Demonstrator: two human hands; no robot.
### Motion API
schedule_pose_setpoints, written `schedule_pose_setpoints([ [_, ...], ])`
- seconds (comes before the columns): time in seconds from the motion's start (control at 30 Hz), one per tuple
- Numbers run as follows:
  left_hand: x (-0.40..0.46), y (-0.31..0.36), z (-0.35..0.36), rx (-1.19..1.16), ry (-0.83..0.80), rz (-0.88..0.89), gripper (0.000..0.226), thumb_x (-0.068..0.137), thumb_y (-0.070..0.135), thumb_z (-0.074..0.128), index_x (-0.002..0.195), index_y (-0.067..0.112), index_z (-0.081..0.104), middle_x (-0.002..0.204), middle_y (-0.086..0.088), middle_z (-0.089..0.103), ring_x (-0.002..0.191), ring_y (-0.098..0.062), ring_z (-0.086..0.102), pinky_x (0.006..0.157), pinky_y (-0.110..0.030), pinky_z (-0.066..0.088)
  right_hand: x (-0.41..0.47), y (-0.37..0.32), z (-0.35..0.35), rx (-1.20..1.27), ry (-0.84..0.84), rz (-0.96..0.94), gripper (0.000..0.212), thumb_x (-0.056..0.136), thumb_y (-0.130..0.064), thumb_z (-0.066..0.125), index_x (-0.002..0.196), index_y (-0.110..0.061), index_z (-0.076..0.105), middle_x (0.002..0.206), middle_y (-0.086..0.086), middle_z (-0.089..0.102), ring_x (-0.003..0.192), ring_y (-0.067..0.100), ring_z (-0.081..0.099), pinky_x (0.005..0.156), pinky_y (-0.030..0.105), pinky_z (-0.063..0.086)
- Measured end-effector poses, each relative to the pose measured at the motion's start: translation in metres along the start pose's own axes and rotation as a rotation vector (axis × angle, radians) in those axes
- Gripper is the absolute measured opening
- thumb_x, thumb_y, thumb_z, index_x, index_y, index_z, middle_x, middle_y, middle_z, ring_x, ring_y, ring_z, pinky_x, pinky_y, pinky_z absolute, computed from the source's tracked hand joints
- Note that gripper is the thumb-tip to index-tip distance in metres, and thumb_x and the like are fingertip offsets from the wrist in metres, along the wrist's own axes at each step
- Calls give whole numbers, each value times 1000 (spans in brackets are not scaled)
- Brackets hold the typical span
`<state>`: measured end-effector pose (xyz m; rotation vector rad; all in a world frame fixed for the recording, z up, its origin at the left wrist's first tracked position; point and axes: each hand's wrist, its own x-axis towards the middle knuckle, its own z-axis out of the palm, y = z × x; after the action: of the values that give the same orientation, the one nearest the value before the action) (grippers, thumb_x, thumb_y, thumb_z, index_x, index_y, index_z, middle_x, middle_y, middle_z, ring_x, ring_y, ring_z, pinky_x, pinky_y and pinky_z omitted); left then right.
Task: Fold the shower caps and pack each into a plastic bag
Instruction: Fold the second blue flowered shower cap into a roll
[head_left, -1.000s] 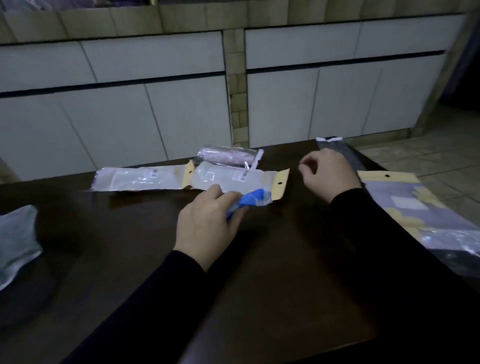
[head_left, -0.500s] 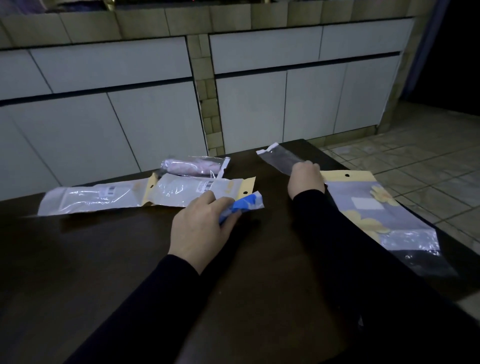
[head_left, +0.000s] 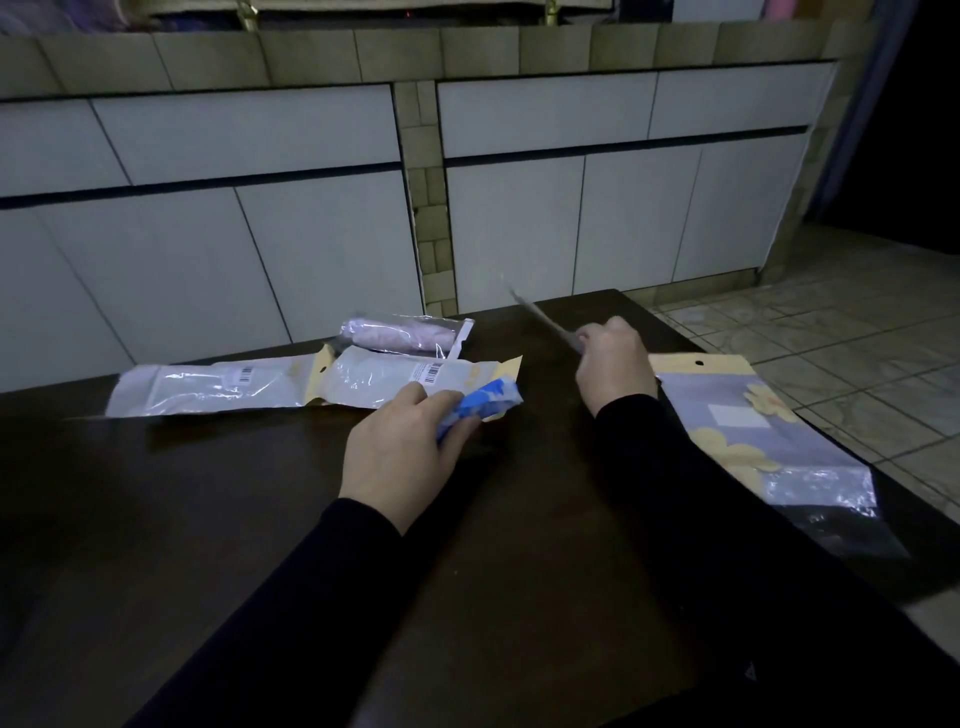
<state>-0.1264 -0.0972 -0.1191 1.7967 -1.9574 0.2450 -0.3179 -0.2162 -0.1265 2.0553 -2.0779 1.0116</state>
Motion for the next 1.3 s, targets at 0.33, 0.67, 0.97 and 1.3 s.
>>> schedule_pose_setpoints([
  [0.33,-6,-18,-5,-100,94,-30,39,91,49,54,123,27,62,89,8,51,73,-7,46,53,-10,27,-33,-42,-49,100,15,-9,28,96,-16,48,123,-19,55,112,7,55,98,19,57,78,28,49],
  [0.67,-18,-52,-17,-236,173,-141,36,90,38,60,120,19,65,87,8,51,77,-8,48,58,-13,31,-64,-125,-117,173,-177,-84,26,90,-24,41,74,-9,56,69,6,47,76,28,46,59,29,34],
  [0.97,-43,-89,-34,-552,128,-200,42,90,36,60,128,19,60,106,5,66,94,-4,60,76,-10,42,-85,-158,-130,132,-645,-218,28,86,-4,46,91,-21,67,74,-5,43,79,19,45,54,17,35],
  [1.3,-59,-129,-42,-559,143,-180,33,90,36,62,122,27,65,108,14,70,101,7,61,89,-21,50,-99,-181,-81,-141,-191,-436,23,88,-30,64,111,-31,64,78,-3,51,96,21,61,80,33,41],
])
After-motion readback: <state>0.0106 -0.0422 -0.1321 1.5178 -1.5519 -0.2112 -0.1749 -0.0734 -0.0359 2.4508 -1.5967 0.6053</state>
